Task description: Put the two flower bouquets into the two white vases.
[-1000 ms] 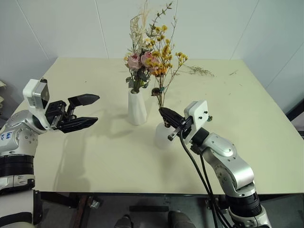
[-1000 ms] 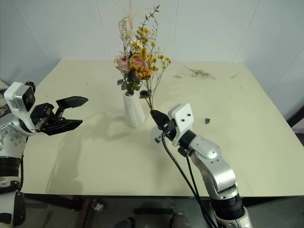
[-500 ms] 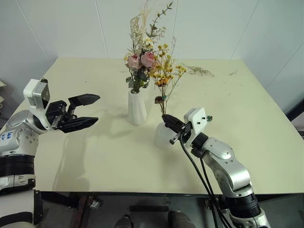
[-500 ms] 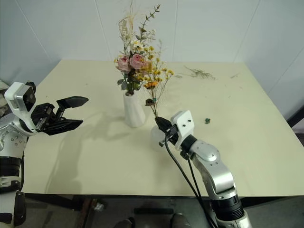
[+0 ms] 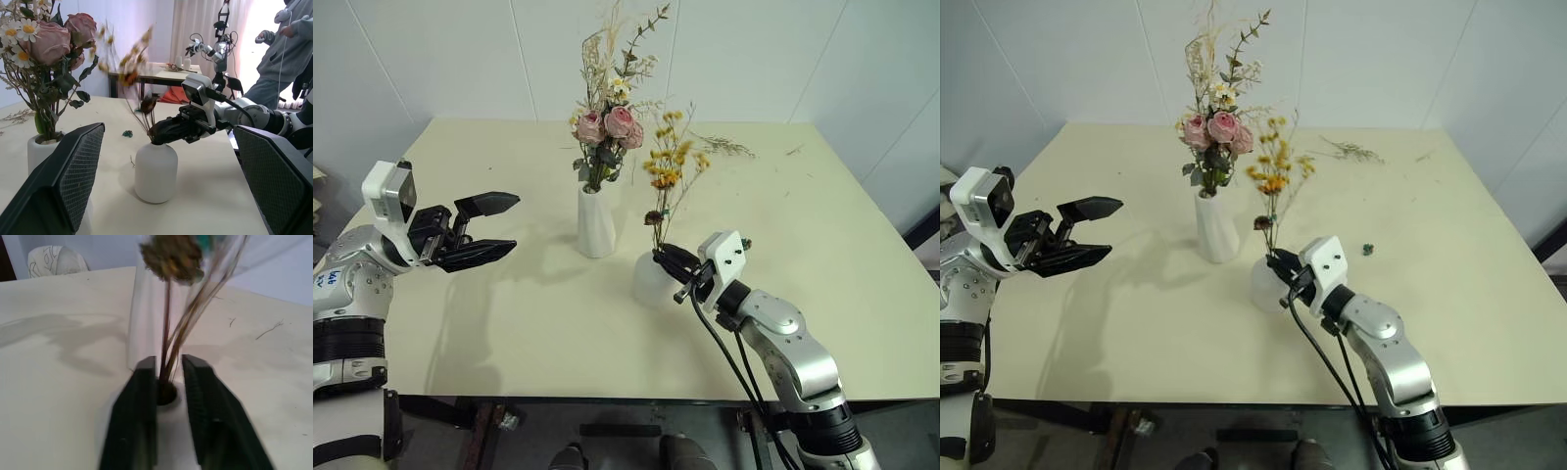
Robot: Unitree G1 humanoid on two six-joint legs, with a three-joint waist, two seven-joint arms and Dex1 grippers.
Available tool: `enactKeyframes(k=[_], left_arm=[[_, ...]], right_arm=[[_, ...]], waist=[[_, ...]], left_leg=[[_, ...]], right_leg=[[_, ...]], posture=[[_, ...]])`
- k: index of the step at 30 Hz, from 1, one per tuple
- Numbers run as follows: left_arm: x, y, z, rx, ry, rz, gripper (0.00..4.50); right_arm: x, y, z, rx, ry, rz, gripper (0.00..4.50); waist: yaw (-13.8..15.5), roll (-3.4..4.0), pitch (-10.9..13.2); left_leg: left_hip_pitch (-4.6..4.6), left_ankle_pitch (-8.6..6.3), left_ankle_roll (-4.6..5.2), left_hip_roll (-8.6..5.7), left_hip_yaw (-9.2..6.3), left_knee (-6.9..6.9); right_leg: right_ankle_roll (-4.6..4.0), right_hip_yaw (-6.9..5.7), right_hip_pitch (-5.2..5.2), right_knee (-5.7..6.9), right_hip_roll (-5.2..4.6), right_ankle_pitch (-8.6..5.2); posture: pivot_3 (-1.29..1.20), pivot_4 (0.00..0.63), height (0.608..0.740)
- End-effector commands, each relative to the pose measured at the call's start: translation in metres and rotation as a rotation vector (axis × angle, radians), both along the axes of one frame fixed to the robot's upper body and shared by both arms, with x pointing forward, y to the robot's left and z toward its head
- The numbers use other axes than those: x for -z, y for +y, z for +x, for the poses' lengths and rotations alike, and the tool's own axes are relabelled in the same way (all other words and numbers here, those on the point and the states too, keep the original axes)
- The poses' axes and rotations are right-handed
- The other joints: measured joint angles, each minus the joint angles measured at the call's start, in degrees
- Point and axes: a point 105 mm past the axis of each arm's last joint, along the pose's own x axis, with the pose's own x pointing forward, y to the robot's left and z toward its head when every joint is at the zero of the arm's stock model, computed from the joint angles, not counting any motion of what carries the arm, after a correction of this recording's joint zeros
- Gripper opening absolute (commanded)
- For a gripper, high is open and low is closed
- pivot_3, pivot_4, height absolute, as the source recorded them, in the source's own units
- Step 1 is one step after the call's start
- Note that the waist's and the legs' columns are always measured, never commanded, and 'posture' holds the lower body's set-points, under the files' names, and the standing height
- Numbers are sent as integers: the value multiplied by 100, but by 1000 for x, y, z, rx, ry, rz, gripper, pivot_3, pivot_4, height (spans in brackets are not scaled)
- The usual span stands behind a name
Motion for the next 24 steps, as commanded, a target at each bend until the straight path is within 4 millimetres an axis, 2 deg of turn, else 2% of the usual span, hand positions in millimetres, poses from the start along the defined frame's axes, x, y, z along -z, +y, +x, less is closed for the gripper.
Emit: enactKeyframes(k=[1, 8, 12, 14, 16, 19, 20, 24], left_arm=[[-8, 0, -10, 81, -62, 20, 4500], [-7, 0, -11, 80, -65, 18, 4500], [-6, -1, -10, 79, -67, 15, 4500], [-6, 2, -10, 65, -69, 11, 4500], [-7, 12, -8, 11, -80, 16, 4500], [-8, 18, -7, -31, -86, 24, 4500], [-8, 26, -6, -67, -85, 26, 4500], [-10, 44, -3, -161, -85, 25, 4500]], right_arm=[[-18, 4, -9, -42, -76, -19, 2342], [-30, -6, -24, -98, -76, -109, 4482], [-35, -21, -29, -109, -59, -170, 4482], [-39, -39, -34, -126, 0, -210, 4482], [-42, -65, -37, -120, 84, -248, 4482], [-45, -87, -39, -97, 118, -280, 4482], [-44, -97, -42, -89, 141, -304, 4482], [-45, -118, -47, -80, 179, -327, 4482]], waist=[[1, 0, 0], [12, -1, 0], [23, -1, 0], [32, -1, 0], [54, 0, 1], [60, -2, 1], [61, -2, 0], [81, -2, 0]], left_leg=[[0, 0, 0, 0, 0, 0], [-2, 0, 0, 0, 0, 0], [-1, 0, 0, 0, -1, 1], [-1, 0, 0, -1, 0, 2], [-2, -1, 1, -1, 0, 3], [-2, -4, 6, -1, 1, 4], [-1, -5, 8, 0, 2, 3], [-2, -7, 11, 0, 8, 4]], right_leg=[[0, 0, 0, 0, 0, 0], [0, 0, 0, -3, -1, 0], [1, -1, 5, -7, 0, 0], [1, -1, 6, -9, -2, 1], [3, -2, 9, -16, -3, 1], [3, -3, 10, -23, -2, 1], [2, -3, 10, -22, -2, 1], [4, -2, 11, -28, -3, 1]], posture=[[0, 150, 740], [0, 150, 740], [0, 150, 740], [0, 150, 740], [0, 150, 740], [0, 150, 740], [0, 150, 740], [0, 150, 740]])
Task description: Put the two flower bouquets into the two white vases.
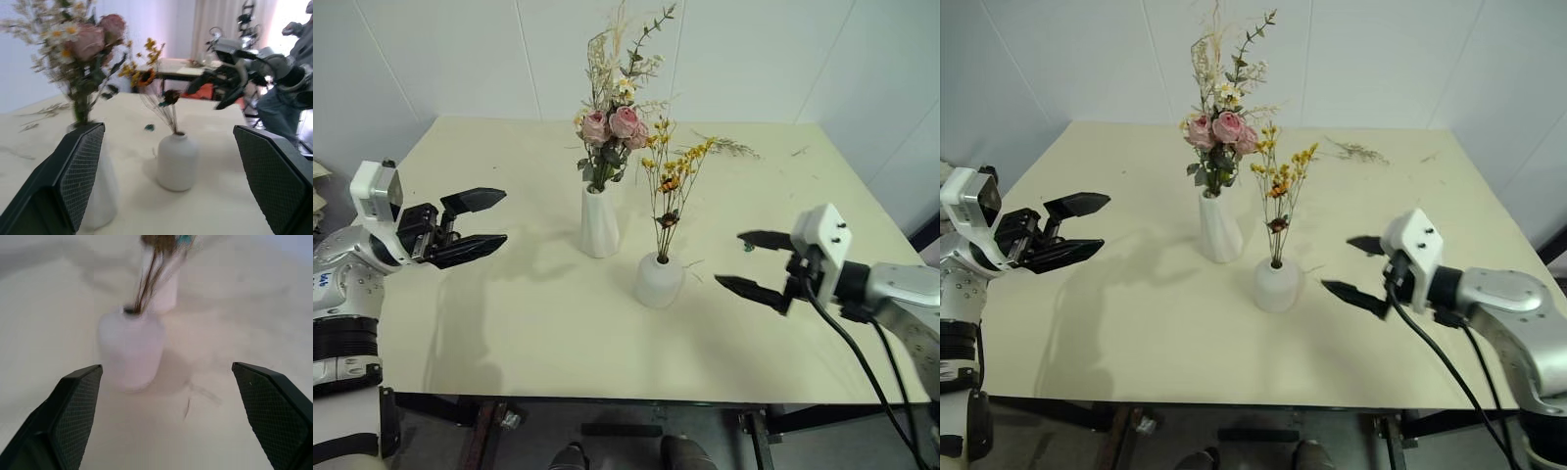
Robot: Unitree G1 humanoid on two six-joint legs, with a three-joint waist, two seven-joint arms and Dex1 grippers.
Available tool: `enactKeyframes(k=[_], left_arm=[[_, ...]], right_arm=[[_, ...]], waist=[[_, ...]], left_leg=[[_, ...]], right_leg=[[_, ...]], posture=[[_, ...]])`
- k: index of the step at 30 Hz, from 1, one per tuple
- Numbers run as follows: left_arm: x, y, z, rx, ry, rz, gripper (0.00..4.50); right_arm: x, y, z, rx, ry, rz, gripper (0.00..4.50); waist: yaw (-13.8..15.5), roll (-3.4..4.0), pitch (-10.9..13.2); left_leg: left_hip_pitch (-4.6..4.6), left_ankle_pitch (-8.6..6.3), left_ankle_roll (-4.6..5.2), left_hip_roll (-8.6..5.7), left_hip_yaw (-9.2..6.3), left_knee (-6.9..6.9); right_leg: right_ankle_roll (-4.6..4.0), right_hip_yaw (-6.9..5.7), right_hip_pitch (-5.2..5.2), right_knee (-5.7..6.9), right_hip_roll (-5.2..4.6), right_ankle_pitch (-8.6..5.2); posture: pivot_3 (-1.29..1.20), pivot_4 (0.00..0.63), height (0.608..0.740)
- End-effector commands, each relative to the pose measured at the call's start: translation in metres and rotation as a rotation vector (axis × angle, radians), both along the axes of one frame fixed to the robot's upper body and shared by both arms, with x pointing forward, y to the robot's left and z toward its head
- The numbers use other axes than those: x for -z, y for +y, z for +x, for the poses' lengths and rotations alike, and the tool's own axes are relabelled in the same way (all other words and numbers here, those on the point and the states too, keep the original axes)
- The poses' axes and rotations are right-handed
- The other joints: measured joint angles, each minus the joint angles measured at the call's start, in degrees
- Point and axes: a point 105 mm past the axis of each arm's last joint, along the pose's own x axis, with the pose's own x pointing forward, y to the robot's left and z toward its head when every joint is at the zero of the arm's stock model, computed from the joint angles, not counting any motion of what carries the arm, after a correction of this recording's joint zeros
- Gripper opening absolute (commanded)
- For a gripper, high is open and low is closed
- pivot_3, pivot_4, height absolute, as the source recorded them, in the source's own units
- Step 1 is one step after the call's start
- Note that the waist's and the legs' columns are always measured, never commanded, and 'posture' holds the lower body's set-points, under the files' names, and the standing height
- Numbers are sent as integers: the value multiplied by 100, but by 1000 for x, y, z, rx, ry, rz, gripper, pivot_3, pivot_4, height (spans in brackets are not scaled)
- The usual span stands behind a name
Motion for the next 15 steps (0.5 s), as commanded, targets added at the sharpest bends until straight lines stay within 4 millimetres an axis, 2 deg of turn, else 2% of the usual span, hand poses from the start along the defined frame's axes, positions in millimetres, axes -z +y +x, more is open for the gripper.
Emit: enactKeyframes(k=[1, 3, 7, 11, 15], left_arm=[[-12, 22, -5, -64, -57, 5, 4500], [-13, 33, -1, -135, -41, -17, 4500], [-9, 41, 11, -230, 3, -5, 4500], [2, 45, 23, -296, 69, 45, 4500], [-5, 41, 29, -291, 58, 44, 4500]], right_arm=[[-16, -17, -6, -6, -25, 7, 4482], [-20, -26, -4, 14, -35, 7, 4482], [-31, -33, -3, 28, -74, 27, 4482], [-28, -34, -5, 35, -76, 40, 4482], [-30, -31, -5, 32, -97, 66, 4482]], waist=[[0, 1, 0], [16, 0, 0], [49, 1, 0], [64, 1, 0], [66, 0, 0]], left_leg=[[0, 0, 0, -2, 3, 1], [1, 0, 0, -2, 2, 5], [1, 0, 0, -1, 1, 11], [0, 1, -1, -2, 1, 11], [-3, 1, -1, -2, 0, 11]], right_leg=[[1, 2, 1, -1, -2, 1], [2, 2, 3, 1, -1, 1], [2, 1, 4, 2, 0, 1], [4, 1, 4, 2, 0, 2], [6, 0, 4, 2, 0, 3]], posture=[[0, 150, 740], [0, 150, 740], [0, 150, 740], [0, 150, 740], [0, 150, 740]])
